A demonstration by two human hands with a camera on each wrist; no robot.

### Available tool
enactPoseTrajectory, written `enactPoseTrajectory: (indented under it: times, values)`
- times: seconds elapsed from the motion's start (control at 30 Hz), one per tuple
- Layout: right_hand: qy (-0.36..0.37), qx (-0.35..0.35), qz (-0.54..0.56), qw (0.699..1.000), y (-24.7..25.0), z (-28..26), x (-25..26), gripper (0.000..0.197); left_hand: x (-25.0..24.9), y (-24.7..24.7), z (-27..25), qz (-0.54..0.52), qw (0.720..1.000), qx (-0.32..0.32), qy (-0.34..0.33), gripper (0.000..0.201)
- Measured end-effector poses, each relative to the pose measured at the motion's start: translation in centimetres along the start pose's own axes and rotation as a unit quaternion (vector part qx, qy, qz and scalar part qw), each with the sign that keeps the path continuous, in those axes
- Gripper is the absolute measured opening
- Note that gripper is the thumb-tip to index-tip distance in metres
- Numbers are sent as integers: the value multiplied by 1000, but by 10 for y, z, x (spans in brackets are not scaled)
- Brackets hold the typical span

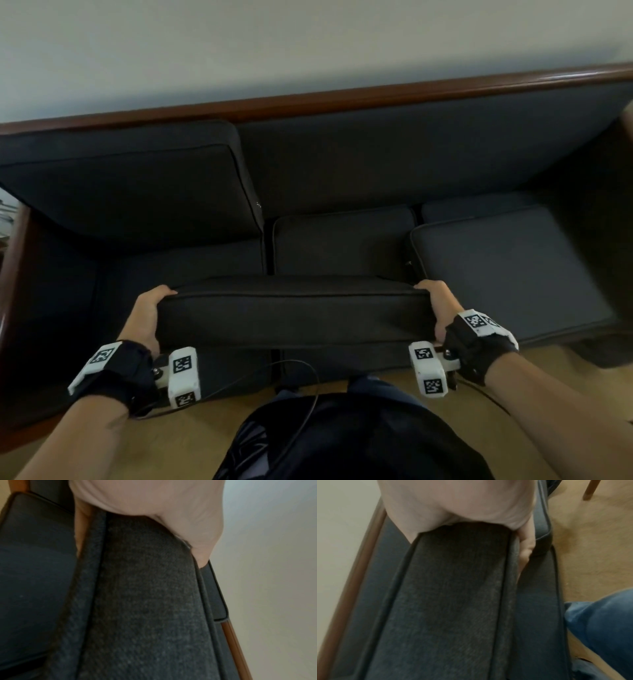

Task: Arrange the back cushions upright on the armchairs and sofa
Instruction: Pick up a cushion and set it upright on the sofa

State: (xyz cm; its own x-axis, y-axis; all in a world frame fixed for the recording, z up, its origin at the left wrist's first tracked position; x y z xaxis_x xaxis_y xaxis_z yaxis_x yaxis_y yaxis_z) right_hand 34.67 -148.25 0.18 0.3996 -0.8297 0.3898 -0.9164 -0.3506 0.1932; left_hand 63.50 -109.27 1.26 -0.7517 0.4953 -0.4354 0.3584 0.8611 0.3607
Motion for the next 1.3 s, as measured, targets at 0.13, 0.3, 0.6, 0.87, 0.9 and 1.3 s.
enactPoseTrajectory:
  times: [0.13, 0.3, 0.6, 0.87, 0.9, 1.3]
  values:
    - [25, -2, 6, 1000, 24, 14, 60, 63, -27, -49, -27, -16, 1000, 24, -13, 22]
    - [72, -8, 32, 997, 47, 24, 133, 71, -83, -89, -47, -44, 997, 19, -63, 17]
    - [182, -14, 50, 982, 31, 46, 220, 47, -113, -125, -47, -80, 994, 50, -62, 14]
    - [208, -18, 19, 978, 41, 123, 214, 15, -137, -187, -12, -107, 988, 36, -103, 40]
    - [193, -15, 20, 981, 38, 132, 206, 17, -146, -190, -8, -90, 990, 27, -108, 46]
    - [256, 124, 21, 958, -57, 128, 282, 72, -205, -183, 24, -221, 962, -41, -154, 11]
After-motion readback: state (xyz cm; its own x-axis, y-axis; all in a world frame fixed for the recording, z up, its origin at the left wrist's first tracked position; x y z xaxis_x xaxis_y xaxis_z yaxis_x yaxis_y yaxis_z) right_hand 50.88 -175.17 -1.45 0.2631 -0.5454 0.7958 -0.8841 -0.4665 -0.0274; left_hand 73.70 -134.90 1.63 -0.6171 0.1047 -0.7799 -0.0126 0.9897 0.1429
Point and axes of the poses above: each hand's wrist, its own z-axis towards the middle knuckle, its own y-axis out of the back of the hand, x = y × z, the point moved 5 cm from there along z, towards the middle knuckle, and after that the axes turned 14 degrees about z, right-handed, at the moved point
